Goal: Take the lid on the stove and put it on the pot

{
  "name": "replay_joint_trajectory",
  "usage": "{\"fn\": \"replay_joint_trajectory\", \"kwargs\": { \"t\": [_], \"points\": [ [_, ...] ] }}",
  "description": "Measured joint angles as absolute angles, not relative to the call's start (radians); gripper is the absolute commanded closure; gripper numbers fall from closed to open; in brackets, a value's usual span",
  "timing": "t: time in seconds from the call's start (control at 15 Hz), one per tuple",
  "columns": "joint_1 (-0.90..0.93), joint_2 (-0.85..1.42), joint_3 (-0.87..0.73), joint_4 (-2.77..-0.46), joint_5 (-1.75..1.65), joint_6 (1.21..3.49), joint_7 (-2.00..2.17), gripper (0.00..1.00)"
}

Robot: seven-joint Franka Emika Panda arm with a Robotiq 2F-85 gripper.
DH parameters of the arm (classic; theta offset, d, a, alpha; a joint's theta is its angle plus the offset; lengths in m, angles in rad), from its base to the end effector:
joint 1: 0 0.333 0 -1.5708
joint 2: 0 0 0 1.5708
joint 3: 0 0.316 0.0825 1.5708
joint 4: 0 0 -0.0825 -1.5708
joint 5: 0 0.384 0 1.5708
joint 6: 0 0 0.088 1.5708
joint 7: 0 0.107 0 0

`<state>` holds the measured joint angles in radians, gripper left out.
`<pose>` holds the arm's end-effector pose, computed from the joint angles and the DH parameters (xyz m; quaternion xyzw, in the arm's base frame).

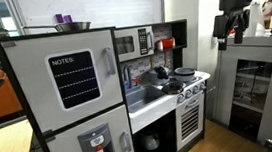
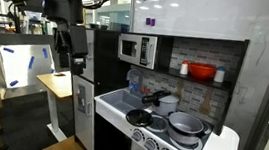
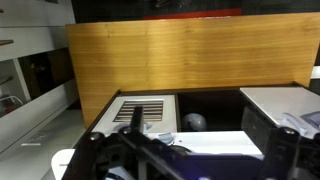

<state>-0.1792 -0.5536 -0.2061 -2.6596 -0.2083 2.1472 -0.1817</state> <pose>0.3409 -0.1449 0.4129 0.9987 -0.0323 0.0089 0.0381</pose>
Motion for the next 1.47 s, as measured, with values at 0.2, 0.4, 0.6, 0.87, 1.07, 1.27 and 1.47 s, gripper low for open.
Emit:
{"fn": "replay_joint_trajectory", "kwargs": {
  "t": [0.2, 0.4, 0.6, 0.87, 1.07, 1.27, 1.47],
  "points": [
    [-0.163, -0.507, -0.206, -2.659, -0.208, 2.206, -0.202, 0.0],
    [-0.138, -0.445, -0.203, -2.656, -0.207, 2.28, -0.205, 0.0],
    [-0.112, -0.378, -0.199, -2.642, -0.197, 2.344, -0.206, 0.0],
    [-0.079, -0.268, -0.193, -2.601, -0.147, 2.434, -0.212, 0.0],
    [-0.068, -0.168, -0.186, -2.545, -0.099, 2.504, -0.222, 0.0],
    [-0.066, -0.059, -0.178, -2.473, -0.06, 2.557, -0.233, 0.0],
    [-0.067, 0.051, -0.166, -2.396, -0.034, 2.584, -0.235, 0.0]
  ]
}}
